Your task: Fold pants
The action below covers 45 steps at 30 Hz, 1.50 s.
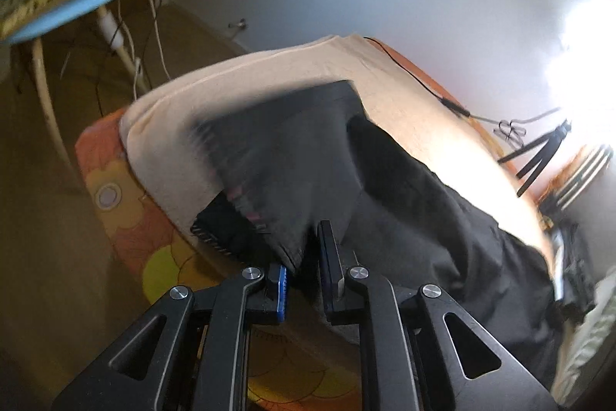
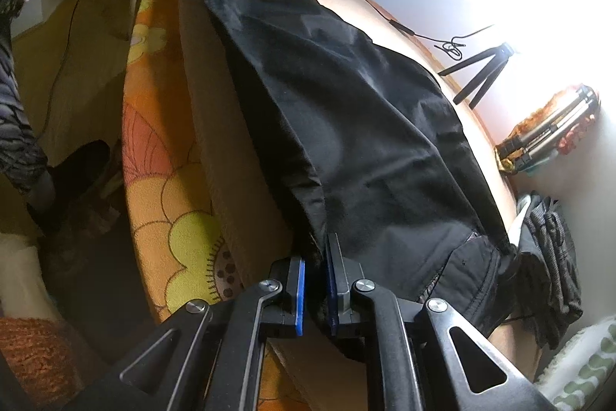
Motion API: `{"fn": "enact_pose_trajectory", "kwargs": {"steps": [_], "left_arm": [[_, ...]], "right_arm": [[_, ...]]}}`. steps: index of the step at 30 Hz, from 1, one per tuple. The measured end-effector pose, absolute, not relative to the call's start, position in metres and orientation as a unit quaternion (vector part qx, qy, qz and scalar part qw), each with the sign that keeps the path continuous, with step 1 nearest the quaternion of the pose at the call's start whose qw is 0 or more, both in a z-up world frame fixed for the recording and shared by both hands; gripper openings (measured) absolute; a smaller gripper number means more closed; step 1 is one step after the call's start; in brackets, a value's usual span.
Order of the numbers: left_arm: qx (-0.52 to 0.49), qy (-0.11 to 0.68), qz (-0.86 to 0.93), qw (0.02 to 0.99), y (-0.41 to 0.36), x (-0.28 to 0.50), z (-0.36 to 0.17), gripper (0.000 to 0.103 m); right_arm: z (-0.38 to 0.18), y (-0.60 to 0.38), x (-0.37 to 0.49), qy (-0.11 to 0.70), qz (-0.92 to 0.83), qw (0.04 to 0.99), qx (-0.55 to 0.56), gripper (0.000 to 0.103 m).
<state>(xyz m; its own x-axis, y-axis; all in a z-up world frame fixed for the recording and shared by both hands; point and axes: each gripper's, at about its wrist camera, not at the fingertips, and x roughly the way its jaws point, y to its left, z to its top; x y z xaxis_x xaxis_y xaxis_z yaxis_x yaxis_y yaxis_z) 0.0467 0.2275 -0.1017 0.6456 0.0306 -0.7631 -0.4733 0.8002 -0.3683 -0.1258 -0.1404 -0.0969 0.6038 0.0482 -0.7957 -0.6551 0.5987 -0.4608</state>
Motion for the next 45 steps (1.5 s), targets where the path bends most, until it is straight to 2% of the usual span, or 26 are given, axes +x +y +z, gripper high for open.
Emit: {"fn": "enact_pose_trajectory", "kwargs": {"steps": [2, 7, 9, 11, 18, 23, 29, 30, 31, 33, 34, 35, 40, 42, 43, 45], "left_arm": [[-0.284, 0.399, 0.134, 0.862, 0.229, 0.045, -0.101, 0.013], [-0.274, 0.406, 0.117, 0.864, 0.227, 0.049, -0.105, 0.013], [-0.27, 0.409, 0.116, 0.864, 0.227, 0.048, -0.107, 0.013], [-0.27, 0.411, 0.115, 0.863, 0.23, 0.046, -0.108, 0.013], [-0.251, 0.411, 0.116, 0.868, 0.225, 0.048, -0.108, 0.013], [-0.238, 0.411, 0.111, 0.873, 0.221, 0.05, -0.107, 0.012], [-0.236, 0.412, 0.112, 0.873, 0.222, 0.05, -0.111, 0.011], [-0.23, 0.412, 0.113, 0.874, 0.221, 0.051, -0.11, 0.011], [-0.223, 0.411, 0.116, 0.876, 0.219, 0.051, -0.109, 0.011], [-0.212, 0.409, 0.12, 0.88, 0.217, 0.052, -0.107, 0.011], [-0.21, 0.406, 0.121, 0.881, 0.216, 0.051, -0.106, 0.011], [-0.212, 0.402, 0.122, 0.882, 0.216, 0.051, -0.105, 0.011], [-0.189, 0.404, 0.128, 0.886, 0.214, 0.055, -0.106, 0.011], [-0.193, 0.41, 0.134, 0.881, 0.216, 0.056, -0.111, 0.011], [-0.197, 0.413, 0.136, 0.879, 0.218, 0.057, -0.112, 0.011], [-0.201, 0.416, 0.141, 0.876, 0.222, 0.056, -0.113, 0.011]], "right_arm": [[-0.09, -0.141, -0.125, 0.403, 0.234, 0.804, -0.369, 0.027], [-0.051, -0.143, -0.132, 0.403, 0.292, 0.814, -0.298, 0.035], [-0.03, -0.145, -0.13, 0.39, 0.304, 0.826, -0.273, 0.042], [-0.012, -0.151, -0.116, 0.375, 0.298, 0.842, -0.248, 0.055], [0.01, -0.154, -0.003, 0.387, 0.272, 0.861, -0.186, 0.055], [-0.009, -0.142, 0.085, 0.427, 0.248, 0.855, -0.16, 0.057], [-0.061, -0.14, 0.158, 0.51, 0.232, 0.825, -0.072, 0.055], [-0.068, -0.142, 0.162, 0.519, 0.233, 0.82, -0.06, 0.049], [-0.073, -0.142, 0.165, 0.524, 0.239, 0.816, -0.049, 0.033], [-0.078, -0.142, 0.166, 0.529, 0.254, 0.809, -0.027, 0.022], [-0.077, -0.139, 0.163, 0.525, 0.258, 0.811, -0.031, 0.012], [-0.075, -0.137, 0.16, 0.522, 0.26, 0.812, -0.036, 0.009], [-0.04, -0.137, 0.149, 0.458, 0.249, 0.848, -0.092, 0.007], [-0.041, -0.138, 0.16, 0.465, 0.248, 0.845, -0.091, 0.007], [-0.045, -0.138, 0.164, 0.471, 0.246, 0.842, -0.094, 0.008], [-0.052, -0.129, 0.167, 0.477, 0.239, 0.838, -0.117, 0.016]]}}
